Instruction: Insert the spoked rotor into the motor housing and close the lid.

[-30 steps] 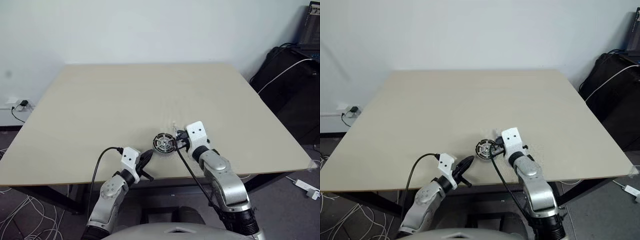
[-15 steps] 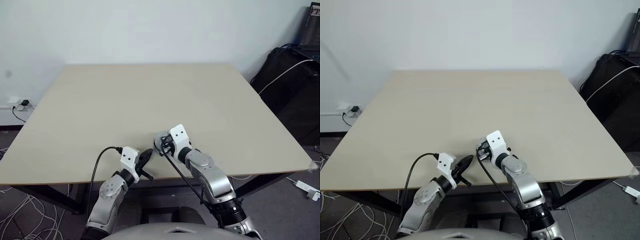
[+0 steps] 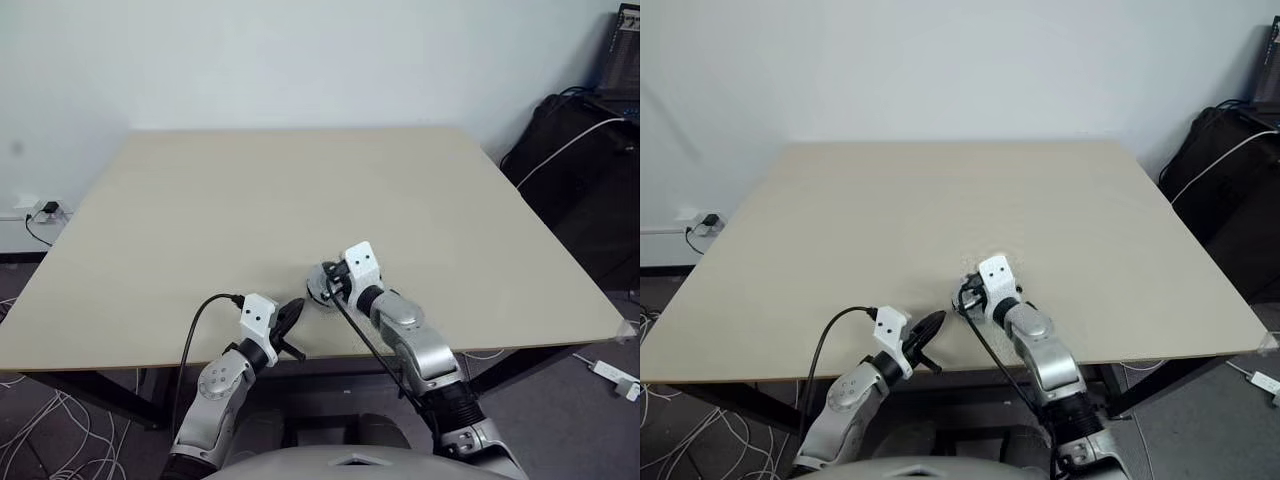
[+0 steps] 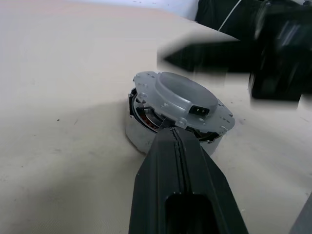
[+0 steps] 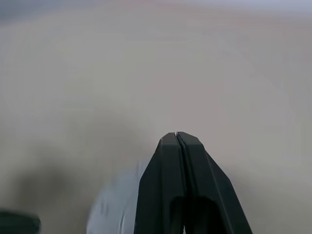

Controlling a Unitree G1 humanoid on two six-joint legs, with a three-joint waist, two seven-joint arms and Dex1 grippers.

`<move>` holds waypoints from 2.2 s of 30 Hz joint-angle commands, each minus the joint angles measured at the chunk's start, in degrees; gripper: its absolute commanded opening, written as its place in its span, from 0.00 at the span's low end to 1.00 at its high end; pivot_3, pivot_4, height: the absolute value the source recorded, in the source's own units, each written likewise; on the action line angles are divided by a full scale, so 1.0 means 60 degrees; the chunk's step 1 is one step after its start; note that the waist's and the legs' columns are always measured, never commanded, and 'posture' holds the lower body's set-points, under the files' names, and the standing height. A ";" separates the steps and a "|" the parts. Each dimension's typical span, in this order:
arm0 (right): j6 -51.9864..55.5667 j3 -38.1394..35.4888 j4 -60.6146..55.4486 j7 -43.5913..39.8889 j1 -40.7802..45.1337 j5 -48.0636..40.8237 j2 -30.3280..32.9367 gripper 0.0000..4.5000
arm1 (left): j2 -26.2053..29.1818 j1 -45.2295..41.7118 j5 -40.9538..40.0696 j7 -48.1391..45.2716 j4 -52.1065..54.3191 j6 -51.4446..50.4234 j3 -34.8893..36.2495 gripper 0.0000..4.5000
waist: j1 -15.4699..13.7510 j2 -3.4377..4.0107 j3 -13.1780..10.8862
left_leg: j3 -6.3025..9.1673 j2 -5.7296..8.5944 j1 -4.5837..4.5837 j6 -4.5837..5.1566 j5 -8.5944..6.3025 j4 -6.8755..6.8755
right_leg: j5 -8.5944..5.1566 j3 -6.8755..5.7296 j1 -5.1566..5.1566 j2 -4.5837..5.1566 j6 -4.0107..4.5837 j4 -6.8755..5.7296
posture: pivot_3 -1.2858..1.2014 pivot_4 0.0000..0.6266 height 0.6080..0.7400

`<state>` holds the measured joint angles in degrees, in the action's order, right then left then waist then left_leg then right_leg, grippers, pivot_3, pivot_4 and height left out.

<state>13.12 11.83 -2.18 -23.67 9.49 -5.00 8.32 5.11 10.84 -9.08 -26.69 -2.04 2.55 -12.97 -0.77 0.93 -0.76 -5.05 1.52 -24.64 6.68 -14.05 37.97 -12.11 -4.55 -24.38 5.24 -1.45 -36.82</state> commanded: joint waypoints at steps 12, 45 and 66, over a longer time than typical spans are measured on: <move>-0.1404 -0.0081 0.1354 -0.2805 0.0237 -0.0539 0.1642 0.90 | -0.0130 -0.0068 -0.0048 0.0066 0.0335 0.0128 -0.0027 0.00 | -0.0039 -0.0013 -0.0004 | 0.0005 -0.0005 0.0002 0.0008 -0.0003 0.0019 | 0.0002 -0.0002 0.0010 0.0004 0.0004 -0.0003 | 0.52 0.00 1.00; 0.0163 0.0299 0.2774 -0.2826 0.1103 0.0093 0.1390 0.99 | -0.0309 0.0065 -0.0065 0.0207 0.0140 0.0377 0.0006 0.00 | -0.0054 -0.0007 0.0001 | 0.0004 -0.0002 -0.0002 0.0011 -0.0004 0.0021 | 0.0006 0.0000 0.0009 0.0012 0.0009 -0.0003 | 0.52 0.00 1.00; 0.1055 0.0000 0.2325 -0.2190 0.1007 -0.0025 0.1173 0.73 | -0.0293 0.0072 -0.0061 0.0174 0.0140 0.0353 -0.0009 0.00 | -0.0070 -0.0005 0.0007 | 0.0004 0.0000 -0.0003 0.0011 -0.0005 0.0024 | 0.0010 -0.0001 0.0010 0.0015 0.0011 -0.0005 | 0.52 0.00 1.00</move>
<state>18.94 12.52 13.58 -37.70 14.88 -5.77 14.82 3.62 11.97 -9.12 -25.28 -2.07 3.47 -12.97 -1.19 0.90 -0.72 -5.04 1.53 -24.66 6.74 -14.07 38.11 -12.05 -4.56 -24.32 5.34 -1.39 -36.85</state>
